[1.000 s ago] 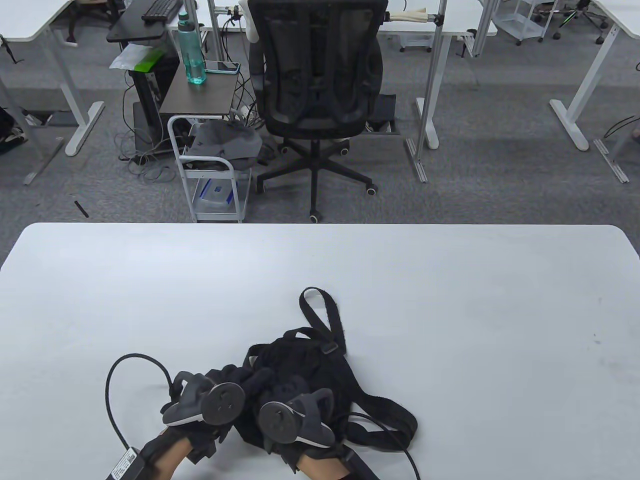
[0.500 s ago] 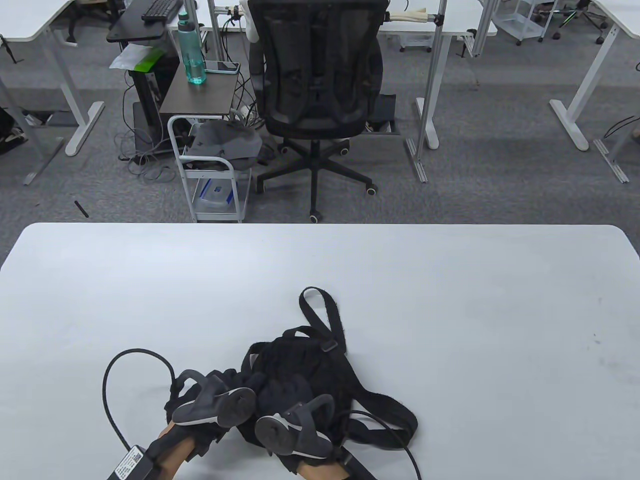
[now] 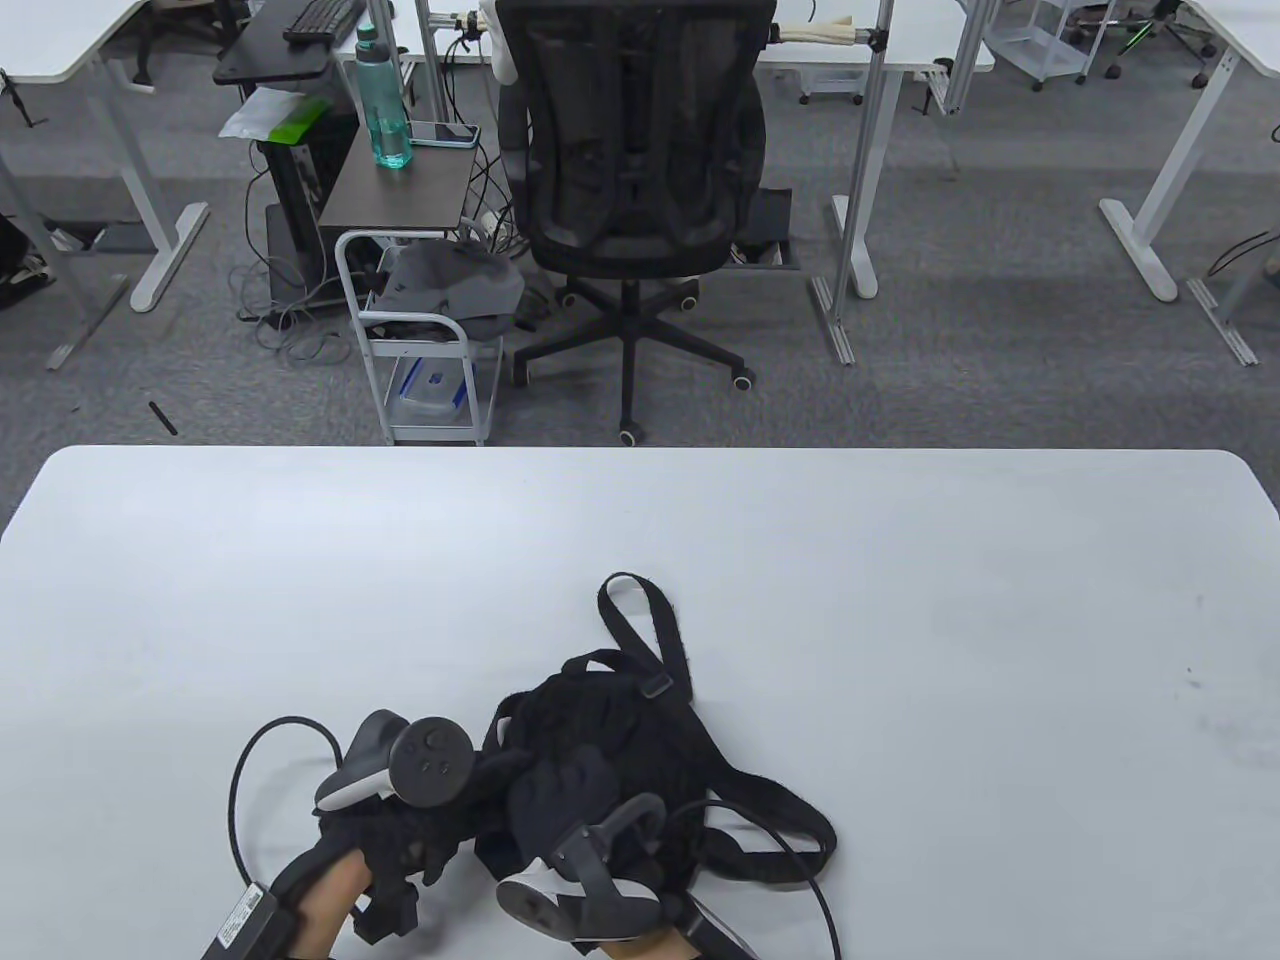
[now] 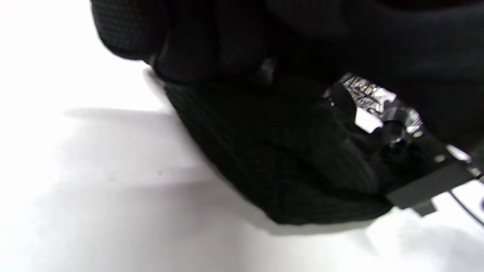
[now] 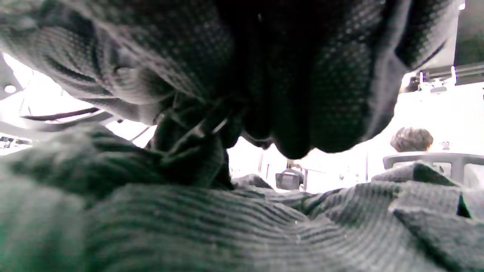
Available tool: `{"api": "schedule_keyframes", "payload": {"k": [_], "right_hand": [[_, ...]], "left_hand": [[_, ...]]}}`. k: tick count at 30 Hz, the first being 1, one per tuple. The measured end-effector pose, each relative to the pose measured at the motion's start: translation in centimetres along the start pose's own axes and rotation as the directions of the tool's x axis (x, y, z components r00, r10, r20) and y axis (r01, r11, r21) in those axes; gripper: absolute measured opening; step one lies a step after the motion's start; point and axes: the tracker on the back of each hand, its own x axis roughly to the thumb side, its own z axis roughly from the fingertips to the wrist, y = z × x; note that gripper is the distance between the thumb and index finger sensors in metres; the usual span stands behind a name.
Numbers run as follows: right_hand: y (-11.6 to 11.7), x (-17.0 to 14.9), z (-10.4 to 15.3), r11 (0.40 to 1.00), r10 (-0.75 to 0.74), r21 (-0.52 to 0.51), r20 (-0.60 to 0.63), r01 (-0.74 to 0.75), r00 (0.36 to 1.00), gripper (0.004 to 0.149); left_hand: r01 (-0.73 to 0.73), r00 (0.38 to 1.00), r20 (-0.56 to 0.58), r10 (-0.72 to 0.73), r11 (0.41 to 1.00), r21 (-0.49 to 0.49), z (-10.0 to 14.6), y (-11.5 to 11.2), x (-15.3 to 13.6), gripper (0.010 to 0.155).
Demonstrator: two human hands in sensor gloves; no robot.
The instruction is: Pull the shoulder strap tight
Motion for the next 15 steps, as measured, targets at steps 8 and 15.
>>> {"api": "schedule_keyframes", "payload": {"k": [8, 15], "right_hand": [[-0.3, -0.1, 0.0, 1.000, -0.027, 0.009, -0.002, 0.027, 1.000, 0.040], [-0.6, -0.1, 0.1, 1.000, -0.023, 0.009, 0.015, 0.023, 1.000, 0.039]], "left_hand": [[0.127, 0.992, 0.005, -0.127, 0.990, 0.056, 0.3, 0.3, 1.2, 0.067], [0.046, 0.999, 0.019, -0.048, 0.997, 0.064, 0.3, 0.3, 1.0, 0.067]]}}
